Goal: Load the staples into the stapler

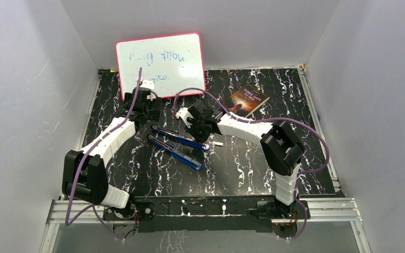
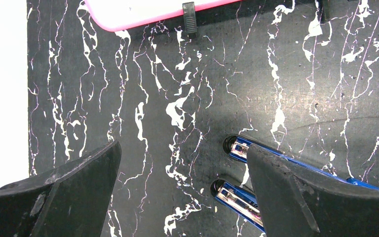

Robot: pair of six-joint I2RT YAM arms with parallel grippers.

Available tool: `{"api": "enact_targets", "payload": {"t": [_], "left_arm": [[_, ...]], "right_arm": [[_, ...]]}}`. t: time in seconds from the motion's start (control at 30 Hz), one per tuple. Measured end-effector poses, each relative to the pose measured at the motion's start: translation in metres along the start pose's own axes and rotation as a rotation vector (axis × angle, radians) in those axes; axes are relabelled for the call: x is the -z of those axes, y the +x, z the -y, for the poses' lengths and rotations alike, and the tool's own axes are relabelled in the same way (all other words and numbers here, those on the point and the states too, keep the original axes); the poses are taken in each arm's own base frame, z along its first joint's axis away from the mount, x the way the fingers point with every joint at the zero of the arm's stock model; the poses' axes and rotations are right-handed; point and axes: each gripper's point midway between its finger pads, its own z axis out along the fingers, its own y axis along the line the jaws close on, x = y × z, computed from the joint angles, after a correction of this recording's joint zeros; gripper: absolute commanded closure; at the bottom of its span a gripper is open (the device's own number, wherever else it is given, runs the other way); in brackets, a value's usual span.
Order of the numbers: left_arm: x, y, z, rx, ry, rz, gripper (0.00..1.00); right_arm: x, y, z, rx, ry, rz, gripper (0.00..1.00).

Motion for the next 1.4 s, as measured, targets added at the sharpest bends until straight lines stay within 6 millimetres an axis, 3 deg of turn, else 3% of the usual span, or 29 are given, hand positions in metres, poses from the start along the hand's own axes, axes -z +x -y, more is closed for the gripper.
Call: {"api": "enact_targets", "payload": {"t": [1.4], "left_arm": [[0.0003,-0.0002,0.0002,-0.009,-0.001,0.001,0.02]], "right_arm": [[-0.0065,0.0034,-0.0005,-0.004,-0.012,-0.036,1.00]]}}
